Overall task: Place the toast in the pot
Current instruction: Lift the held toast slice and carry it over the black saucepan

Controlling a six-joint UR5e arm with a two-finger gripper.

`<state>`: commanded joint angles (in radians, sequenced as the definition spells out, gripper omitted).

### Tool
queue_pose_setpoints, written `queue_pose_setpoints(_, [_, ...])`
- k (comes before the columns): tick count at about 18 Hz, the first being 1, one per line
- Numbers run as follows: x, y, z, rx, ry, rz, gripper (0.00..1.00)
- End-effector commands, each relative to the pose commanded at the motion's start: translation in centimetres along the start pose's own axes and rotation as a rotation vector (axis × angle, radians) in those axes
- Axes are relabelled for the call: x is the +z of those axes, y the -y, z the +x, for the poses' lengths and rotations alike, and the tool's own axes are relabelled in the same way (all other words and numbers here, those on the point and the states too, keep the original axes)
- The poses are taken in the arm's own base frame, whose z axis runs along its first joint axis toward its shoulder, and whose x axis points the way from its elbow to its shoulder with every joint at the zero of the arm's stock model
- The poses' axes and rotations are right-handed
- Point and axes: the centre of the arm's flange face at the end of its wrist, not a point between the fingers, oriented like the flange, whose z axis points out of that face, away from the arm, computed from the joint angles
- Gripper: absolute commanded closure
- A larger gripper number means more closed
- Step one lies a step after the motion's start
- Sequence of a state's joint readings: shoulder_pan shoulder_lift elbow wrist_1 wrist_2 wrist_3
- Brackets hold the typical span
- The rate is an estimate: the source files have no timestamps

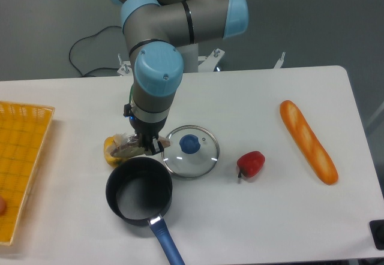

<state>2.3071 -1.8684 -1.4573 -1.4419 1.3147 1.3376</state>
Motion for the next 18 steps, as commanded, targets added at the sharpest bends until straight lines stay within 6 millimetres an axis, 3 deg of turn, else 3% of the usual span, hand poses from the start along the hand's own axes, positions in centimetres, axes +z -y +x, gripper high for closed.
queue_pose_setpoints(10, [-1.0,-0.8,-0.5,-0.027,0.007,0.063,0.79])
queue_pose_setpoints(18, [-1.8,-0.2,-1.0,-0.05,0.05,0.102,0.79])
